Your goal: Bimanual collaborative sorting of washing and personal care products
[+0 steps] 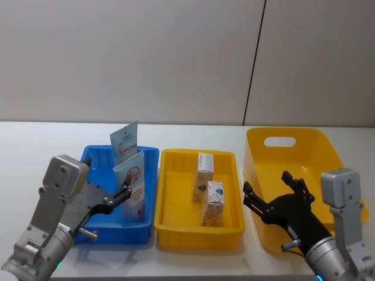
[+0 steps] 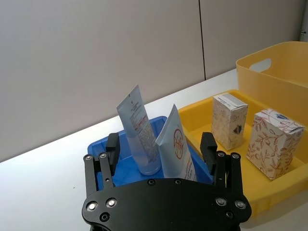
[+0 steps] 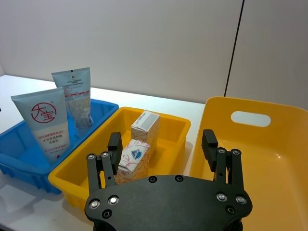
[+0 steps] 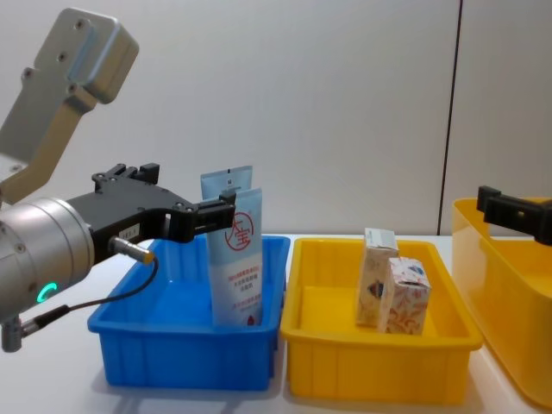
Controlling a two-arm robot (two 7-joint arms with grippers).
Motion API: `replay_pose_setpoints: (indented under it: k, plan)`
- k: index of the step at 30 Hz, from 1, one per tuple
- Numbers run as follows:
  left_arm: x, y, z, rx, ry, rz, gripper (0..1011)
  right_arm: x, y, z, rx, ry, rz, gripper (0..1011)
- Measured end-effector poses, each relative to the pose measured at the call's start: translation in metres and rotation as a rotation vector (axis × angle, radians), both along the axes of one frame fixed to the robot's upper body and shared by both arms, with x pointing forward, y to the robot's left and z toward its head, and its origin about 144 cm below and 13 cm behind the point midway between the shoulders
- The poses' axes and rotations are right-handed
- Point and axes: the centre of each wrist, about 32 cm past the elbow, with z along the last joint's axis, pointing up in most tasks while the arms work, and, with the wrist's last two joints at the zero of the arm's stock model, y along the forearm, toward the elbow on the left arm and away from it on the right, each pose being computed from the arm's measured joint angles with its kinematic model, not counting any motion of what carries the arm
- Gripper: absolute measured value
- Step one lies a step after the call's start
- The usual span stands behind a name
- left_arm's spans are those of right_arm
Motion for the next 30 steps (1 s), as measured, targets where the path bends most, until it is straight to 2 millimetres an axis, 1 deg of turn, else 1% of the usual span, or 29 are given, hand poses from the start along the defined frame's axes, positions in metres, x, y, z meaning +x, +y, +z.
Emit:
replay_pose_setpoints:
  k: [30]
  plan:
    - [0.0, 0.0, 0.0, 0.0, 0.0, 0.0, 1001, 0.0, 0.0, 0.0, 0.0, 0.0, 0.0, 1003]
